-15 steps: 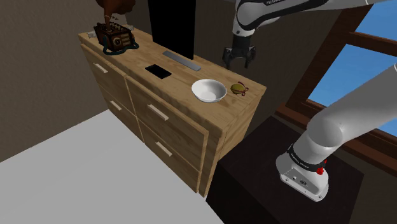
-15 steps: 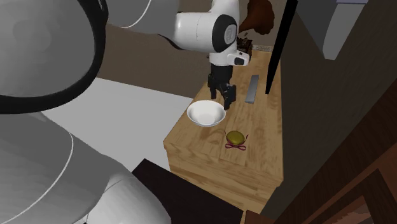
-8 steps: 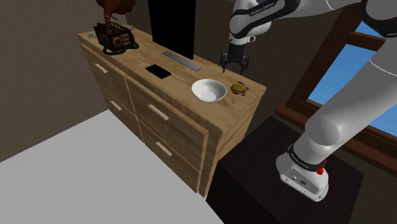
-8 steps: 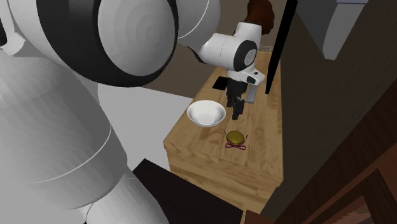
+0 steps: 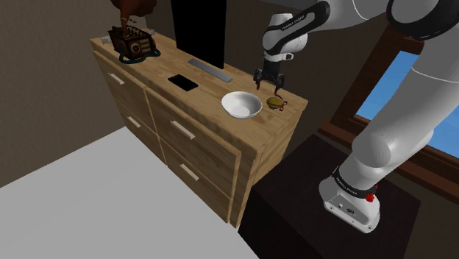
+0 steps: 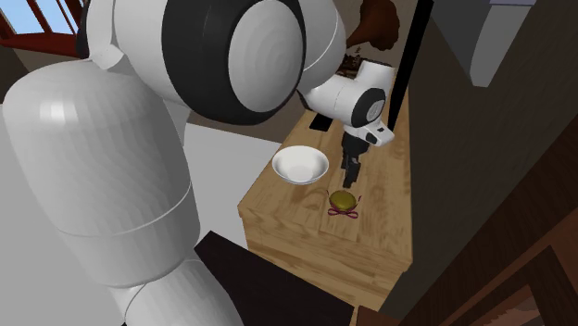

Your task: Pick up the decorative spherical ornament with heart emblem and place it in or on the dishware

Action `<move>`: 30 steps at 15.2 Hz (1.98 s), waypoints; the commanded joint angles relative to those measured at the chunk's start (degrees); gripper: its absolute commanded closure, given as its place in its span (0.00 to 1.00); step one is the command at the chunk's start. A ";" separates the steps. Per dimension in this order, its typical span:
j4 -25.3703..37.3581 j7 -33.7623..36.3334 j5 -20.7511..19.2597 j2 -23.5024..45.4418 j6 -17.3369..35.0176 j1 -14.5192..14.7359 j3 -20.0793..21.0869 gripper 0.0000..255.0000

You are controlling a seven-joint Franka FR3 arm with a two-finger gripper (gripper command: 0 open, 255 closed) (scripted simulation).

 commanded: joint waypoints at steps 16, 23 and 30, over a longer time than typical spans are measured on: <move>-1.39 0.01 0.03 1.19 2.60 0.02 0.01 1.00; -7.75 -2.85 -1.75 -3.86 5.12 0.26 0.29 0.00; -27.88 -13.96 -7.78 -21.45 12.34 0.39 -0.07 0.00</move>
